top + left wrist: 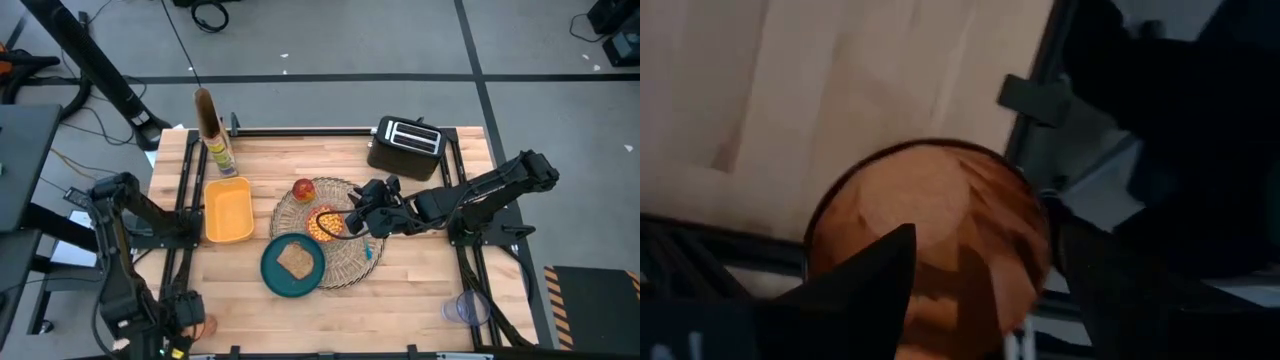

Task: Arrange a breakfast setting
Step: Put the brown cup of milk to the top of the blue spoon on the brown table mat

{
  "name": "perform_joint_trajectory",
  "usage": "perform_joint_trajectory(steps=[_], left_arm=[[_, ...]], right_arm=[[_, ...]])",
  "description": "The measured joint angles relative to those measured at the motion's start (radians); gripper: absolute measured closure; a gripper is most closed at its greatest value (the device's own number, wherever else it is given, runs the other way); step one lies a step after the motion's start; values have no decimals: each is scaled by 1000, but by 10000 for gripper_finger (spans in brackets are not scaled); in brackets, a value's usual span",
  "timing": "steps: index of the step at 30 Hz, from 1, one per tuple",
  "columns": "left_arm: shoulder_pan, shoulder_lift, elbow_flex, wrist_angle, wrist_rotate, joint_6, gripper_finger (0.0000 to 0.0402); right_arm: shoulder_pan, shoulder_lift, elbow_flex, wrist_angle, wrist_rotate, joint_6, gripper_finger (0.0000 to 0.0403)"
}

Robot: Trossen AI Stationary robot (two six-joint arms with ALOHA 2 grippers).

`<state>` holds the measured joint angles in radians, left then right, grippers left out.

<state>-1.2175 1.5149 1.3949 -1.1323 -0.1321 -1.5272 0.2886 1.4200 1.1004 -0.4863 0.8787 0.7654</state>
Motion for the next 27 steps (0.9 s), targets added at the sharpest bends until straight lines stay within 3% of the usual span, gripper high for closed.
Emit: perform_joint_trajectory(steps=[8,14,20,27], left_arm=[[1,76,1,79,5,42,148],[2,75,1,75,11,16,171],[12,45,2,0,31,28,205],[19,-25,0,-21,27,-33,209]], right_arm=[[4,0,0,0,-11,-29,293],[34,0,0,2,61,-78,293],[38,0,0,3,40,-78,293],[40,0,0,7,39,-47,293]])
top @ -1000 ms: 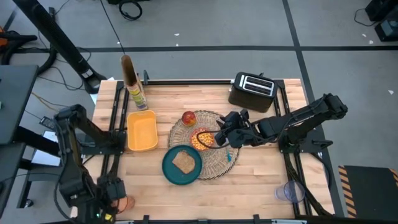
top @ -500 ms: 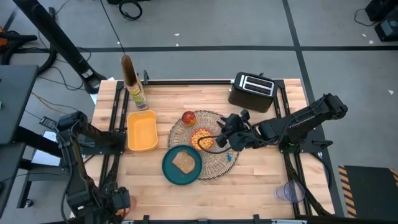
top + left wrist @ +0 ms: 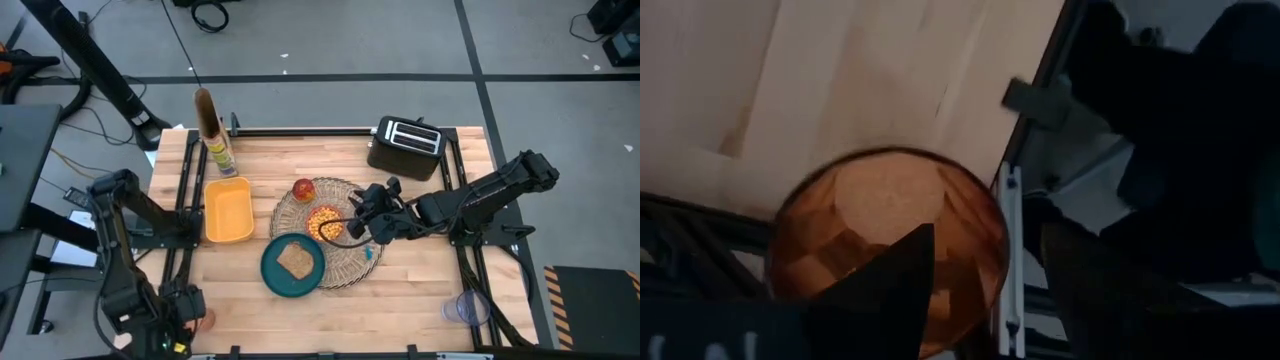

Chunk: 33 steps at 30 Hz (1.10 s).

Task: Arrange a breakfast setting
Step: Put the brown cup of milk to the top of the blue spoon on the brown table mat

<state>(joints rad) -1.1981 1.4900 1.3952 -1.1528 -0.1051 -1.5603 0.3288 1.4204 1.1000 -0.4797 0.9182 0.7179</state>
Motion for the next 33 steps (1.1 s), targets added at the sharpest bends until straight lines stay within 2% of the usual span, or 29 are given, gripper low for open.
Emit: perform_joint_trajectory(steps=[3,6,15,20,26,30,33], left_arm=[[-2,2,-2,3,12,-5,209],[-5,3,-4,7,-18,-7,206],[-12,4,-59,85,-34,-32,160],[-13,36,-63,59,-26,-31,163],[-11,95,-63,70,58,-7,196],[-10,113,-63,60,69,1,249],[-9,114,-63,35,55,42,307]], right_arm=[[10,0,0,0,1,4,293],[21,0,0,0,1,4,293],[74,0,0,-1,4,4,293],[100,0,0,0,5,4,293],[151,2,0,19,18,-42,293],[202,74,0,206,29,-260,293],[224,163,0,425,-14,-419,293]])
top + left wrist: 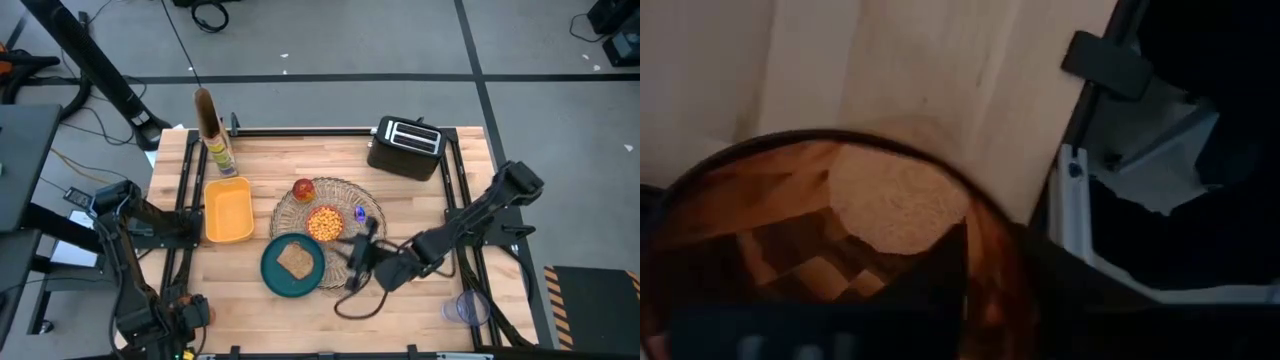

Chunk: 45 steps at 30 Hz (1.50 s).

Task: Arrange a breakfast setting
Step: Put the brown cup of milk to the top of the blue spoon on the brown table mat

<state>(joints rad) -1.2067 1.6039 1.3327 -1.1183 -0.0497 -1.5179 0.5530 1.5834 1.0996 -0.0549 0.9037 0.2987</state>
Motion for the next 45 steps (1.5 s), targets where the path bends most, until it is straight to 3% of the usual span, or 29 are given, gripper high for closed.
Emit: perform_joint_trajectory(steps=[4,8,13,17,22,27,33,37,45], left_arm=[[15,-3,3,-34,-3,65,383],[36,-2,21,-93,-4,117,385],[69,-2,98,-223,-59,192,387],[101,-1,180,-312,-74,247,387],[175,-2,309,-436,-168,398,387],[299,-2,379,-448,-215,670,387],[497,-2,390,-407,-221,1050,387],[611,-2,390,-354,-219,1247,387],[789,-2,389,-320,-196,1517,387]], right_arm=[[15,97,0,228,-11,-166,293],[22,150,0,438,-59,-270,293],[-12,228,0,561,-200,-243,281],[-51,292,0,622,-302,-186,243],[-93,360,4,796,-464,-216,175],[-142,414,81,789,-525,-260,98],[-220,430,207,587,-571,-321,29],[-285,424,223,554,-657,-306,12],[-377,423,223,509,-680,-329,19]])
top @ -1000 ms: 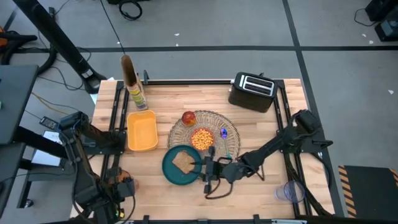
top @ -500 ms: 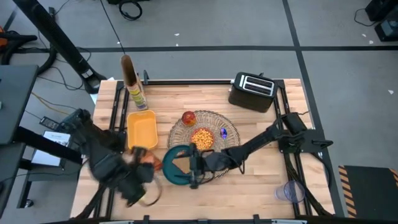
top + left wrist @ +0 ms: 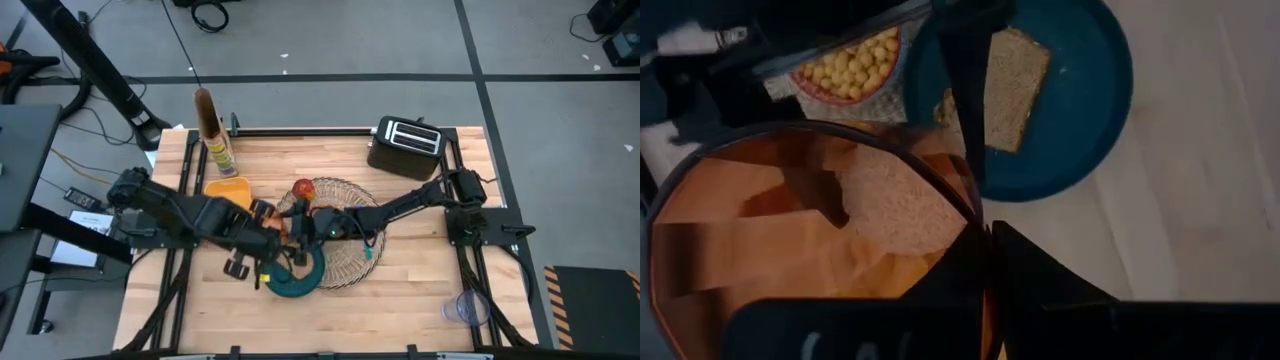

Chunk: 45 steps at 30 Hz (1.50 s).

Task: Arrange a breakfast setting
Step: Put the brown cup of milk to the top of the blue spoon on the brown table mat

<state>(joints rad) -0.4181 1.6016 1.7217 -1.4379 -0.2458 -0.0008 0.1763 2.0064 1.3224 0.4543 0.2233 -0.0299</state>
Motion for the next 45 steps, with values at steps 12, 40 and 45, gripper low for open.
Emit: perform_joint_trajectory(steps=[12,40,45], left_arm=[[82,0,-1,52,36,124,387],[247,-206,0,6,-73,144,143],[272,-395,-88,250,-64,150,144]], right_arm=[[-55,-3,0,-18,-158,-108,9],[-168,-171,-376,351,-99,-71,44],[-233,-354,-621,445,46,-70,44]])
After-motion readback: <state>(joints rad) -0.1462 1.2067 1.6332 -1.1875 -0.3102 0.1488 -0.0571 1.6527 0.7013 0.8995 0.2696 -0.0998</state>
